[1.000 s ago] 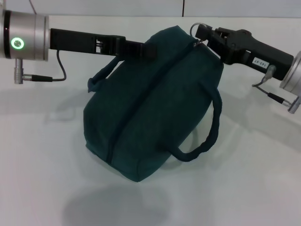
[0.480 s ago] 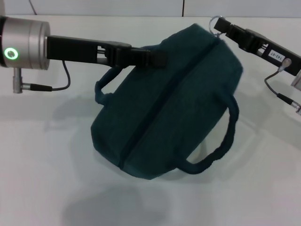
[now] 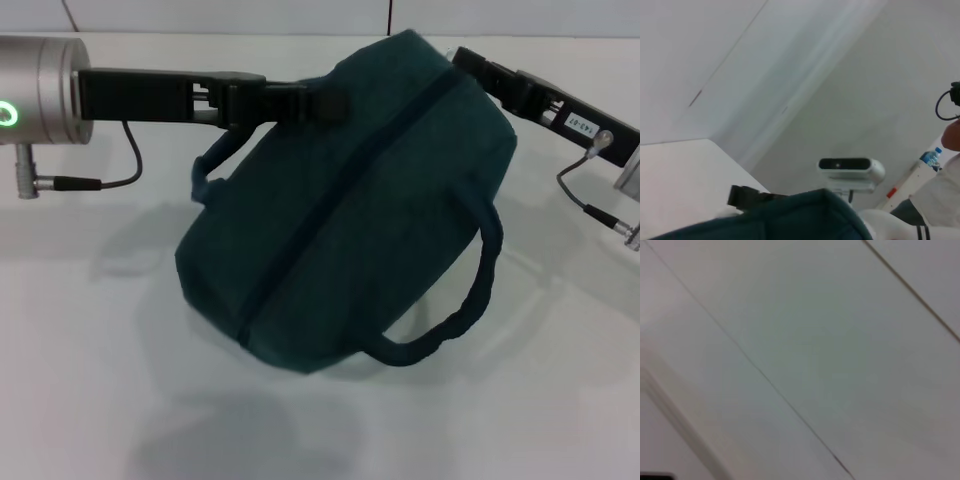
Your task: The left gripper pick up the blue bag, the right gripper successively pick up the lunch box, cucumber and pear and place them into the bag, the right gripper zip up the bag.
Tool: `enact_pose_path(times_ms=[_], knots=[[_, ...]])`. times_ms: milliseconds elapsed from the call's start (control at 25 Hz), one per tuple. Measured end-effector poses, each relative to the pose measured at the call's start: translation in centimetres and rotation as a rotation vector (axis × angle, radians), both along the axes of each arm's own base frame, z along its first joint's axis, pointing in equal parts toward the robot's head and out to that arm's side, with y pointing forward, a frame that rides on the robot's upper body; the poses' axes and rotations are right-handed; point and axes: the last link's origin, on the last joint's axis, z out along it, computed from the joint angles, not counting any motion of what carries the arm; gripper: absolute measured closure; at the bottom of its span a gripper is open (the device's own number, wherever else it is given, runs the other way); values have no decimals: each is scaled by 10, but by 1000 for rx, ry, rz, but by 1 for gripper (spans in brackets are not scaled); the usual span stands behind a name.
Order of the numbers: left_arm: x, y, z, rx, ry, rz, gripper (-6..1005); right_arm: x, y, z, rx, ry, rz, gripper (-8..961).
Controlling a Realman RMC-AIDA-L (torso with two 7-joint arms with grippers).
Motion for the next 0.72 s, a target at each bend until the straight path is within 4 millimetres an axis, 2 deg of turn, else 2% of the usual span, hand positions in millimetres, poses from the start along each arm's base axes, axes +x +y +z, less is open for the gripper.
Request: enact_pose_path(times_ms=[200, 320, 440, 720], knots=[[1, 7, -2, 29, 12, 20, 942, 2, -2, 3, -5, 17, -1, 809], [1, 13, -3, 54, 28, 38, 942, 9, -1, 7, 9, 19, -33, 703], [2, 20, -8, 67, 54, 57, 942, 26, -3, 18, 51, 25, -81, 597], [11, 39, -33, 85, 104, 69, 943, 73, -19, 61, 196, 63, -190, 446]])
